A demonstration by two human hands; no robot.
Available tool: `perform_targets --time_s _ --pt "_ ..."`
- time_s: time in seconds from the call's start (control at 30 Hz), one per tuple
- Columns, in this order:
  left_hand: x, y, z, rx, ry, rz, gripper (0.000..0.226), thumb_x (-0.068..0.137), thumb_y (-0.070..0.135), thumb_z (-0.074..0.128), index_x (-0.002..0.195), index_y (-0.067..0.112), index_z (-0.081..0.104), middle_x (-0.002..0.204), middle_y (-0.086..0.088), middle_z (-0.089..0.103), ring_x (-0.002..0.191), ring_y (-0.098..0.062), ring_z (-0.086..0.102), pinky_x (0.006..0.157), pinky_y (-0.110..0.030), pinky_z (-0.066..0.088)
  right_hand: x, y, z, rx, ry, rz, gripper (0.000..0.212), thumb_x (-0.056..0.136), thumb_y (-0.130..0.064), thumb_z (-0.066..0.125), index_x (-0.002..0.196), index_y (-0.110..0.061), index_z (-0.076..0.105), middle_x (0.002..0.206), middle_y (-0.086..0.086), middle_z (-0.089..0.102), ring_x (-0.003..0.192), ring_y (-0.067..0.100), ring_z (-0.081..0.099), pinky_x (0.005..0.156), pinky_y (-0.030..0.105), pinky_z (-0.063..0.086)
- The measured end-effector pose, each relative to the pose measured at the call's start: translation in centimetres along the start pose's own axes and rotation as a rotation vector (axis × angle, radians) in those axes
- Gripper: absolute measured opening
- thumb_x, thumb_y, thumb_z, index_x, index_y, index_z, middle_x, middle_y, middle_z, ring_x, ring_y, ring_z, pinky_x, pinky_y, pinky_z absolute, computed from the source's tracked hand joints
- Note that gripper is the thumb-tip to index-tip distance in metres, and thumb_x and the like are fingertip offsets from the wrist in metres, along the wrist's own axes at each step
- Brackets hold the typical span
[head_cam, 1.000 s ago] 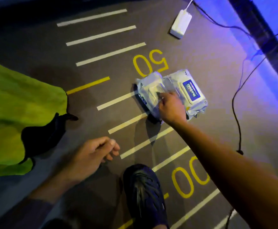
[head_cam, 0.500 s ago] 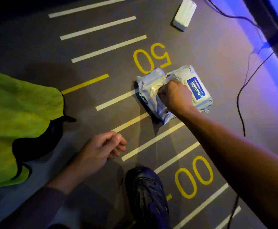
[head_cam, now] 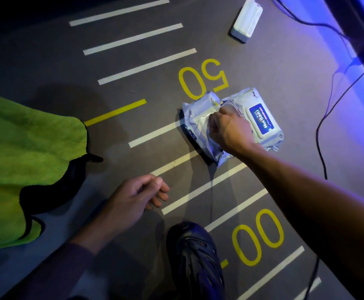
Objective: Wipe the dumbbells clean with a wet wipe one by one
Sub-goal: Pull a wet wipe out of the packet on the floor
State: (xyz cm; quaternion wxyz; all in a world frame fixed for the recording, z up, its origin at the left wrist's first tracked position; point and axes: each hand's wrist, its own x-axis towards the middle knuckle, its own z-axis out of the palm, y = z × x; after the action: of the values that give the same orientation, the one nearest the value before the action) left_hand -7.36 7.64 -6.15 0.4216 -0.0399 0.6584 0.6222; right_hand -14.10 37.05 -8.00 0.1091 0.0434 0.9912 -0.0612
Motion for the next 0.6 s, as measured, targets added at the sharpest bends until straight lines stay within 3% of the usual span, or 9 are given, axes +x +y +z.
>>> perform_targets --time_s 0.2,0.3,0.47,0.6 --pt "-0.3 0.5 -0.2 0.034 -0.029 0.028 0.031 0.092 0.047 0.049 0.089 0.031 0.076 0.087 -0.005 0.075 0.075 -0.012 0.067 0.065 -0.022 0.051 -0.4 0.5 -0.1 0.175 0.004 0.091 0.024 0.094 -0.03 0.064 0.106 -0.009 0.064 0.113 0.009 0.056 0.089 0.029 0.059 0.069 0.037 0.051" --pt "-0.6 0.4 -0.3 0.05 -0.028 0.033 0.033 0.093 0.048 0.047 0.089 0.032 0.076 0.089 -0.005 0.074 0.077 -0.015 0.068 0.07 -0.029 0.052 -1.0 0.6 -0.4 0.222 0.03 0.121 0.021 0.096 -0.028 0.061 0.098 -0.007 0.058 0.106 0.01 0.054 0.082 0.028 0.056 0.068 0.038 0.048" --pt "-1.2 0.6 -0.1 0.06 -0.019 0.033 0.034 0.092 0.049 0.047 0.089 0.03 0.075 0.089 -0.006 0.074 0.079 -0.015 0.068 0.071 -0.029 0.053 -2.4 1.0 -0.3 0.252 0.065 0.133 0.023 0.1 -0.026 0.056 0.098 -0.004 0.053 0.103 0.012 0.051 0.077 0.023 0.049 0.056 0.025 0.031" --pt "-1.7 0.8 0.0 0.043 -0.004 0.031 0.038 0.091 0.046 0.048 0.091 0.02 0.075 0.089 -0.008 0.074 0.078 -0.016 0.068 0.069 -0.027 0.053 -3.2 1.1 -0.1 0.275 0.1 0.149 0.024 0.102 -0.032 0.055 0.1 -0.01 0.046 0.104 0.004 0.045 0.081 0.015 0.047 0.058 0.016 0.032"
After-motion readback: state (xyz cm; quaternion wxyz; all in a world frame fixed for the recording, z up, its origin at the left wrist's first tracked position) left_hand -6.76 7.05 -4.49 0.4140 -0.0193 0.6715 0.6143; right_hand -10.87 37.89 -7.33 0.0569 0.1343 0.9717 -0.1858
